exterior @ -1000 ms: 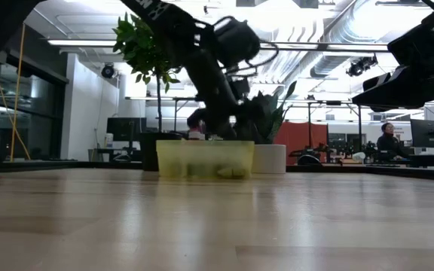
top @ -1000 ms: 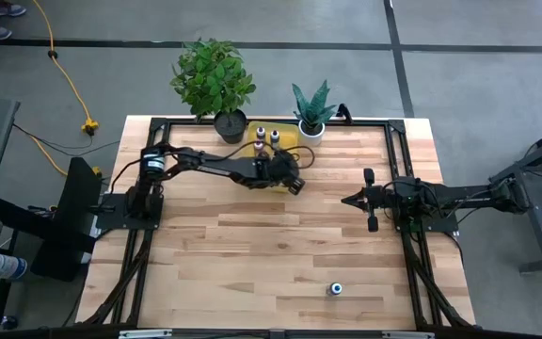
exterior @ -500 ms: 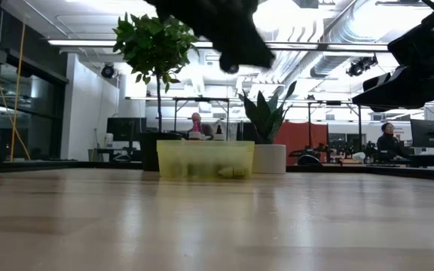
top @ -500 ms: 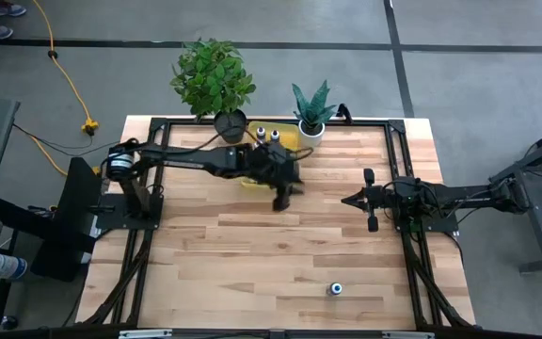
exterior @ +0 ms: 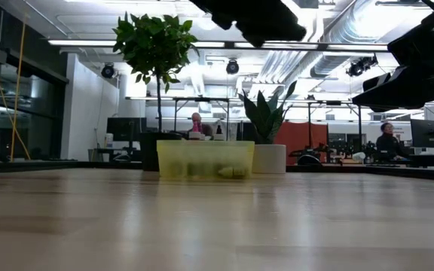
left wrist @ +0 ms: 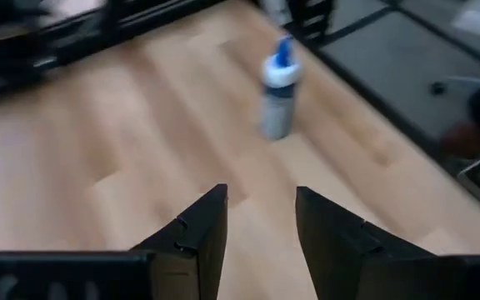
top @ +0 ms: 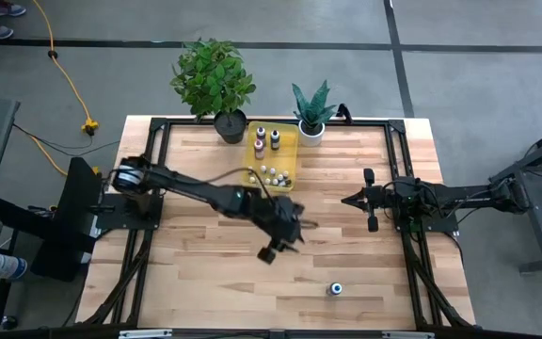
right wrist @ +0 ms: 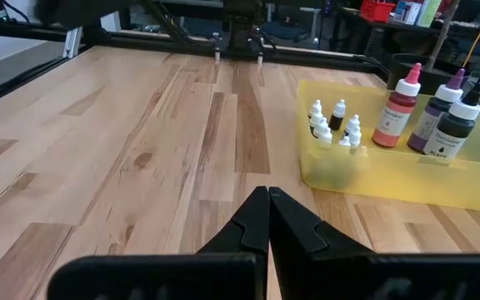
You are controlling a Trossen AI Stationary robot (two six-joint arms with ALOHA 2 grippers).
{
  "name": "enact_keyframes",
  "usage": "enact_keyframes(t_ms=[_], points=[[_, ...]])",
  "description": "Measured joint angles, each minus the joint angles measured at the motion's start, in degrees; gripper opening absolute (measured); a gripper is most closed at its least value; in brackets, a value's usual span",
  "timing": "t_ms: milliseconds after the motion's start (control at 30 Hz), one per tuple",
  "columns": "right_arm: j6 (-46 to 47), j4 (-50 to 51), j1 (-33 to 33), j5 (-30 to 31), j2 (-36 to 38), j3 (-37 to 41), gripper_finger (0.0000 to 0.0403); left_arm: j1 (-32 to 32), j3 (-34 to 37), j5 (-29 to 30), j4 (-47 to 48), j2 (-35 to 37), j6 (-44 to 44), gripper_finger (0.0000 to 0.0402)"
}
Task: Pick & Place food coloring
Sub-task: Put the large blue food coloring bottle into the yellow bin
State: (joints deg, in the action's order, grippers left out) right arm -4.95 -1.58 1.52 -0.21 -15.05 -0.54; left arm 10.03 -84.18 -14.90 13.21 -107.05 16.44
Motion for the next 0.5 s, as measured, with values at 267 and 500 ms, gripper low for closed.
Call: enact_keyframes(t_ms=[267, 500], points=[[-0.01, 0.03, 0.0, 0.05, -0.11, 0.0, 0.0, 5.1, -10.77, -8.6, -1.58, -11.18, 0.01, 0.0172], [-0.02, 0.04, 0.02, 0.05, -0.35, 0.0, 0.0, 6.53, -18.44, -5.78, -3.07, -18.79, -0.18, 0.026]])
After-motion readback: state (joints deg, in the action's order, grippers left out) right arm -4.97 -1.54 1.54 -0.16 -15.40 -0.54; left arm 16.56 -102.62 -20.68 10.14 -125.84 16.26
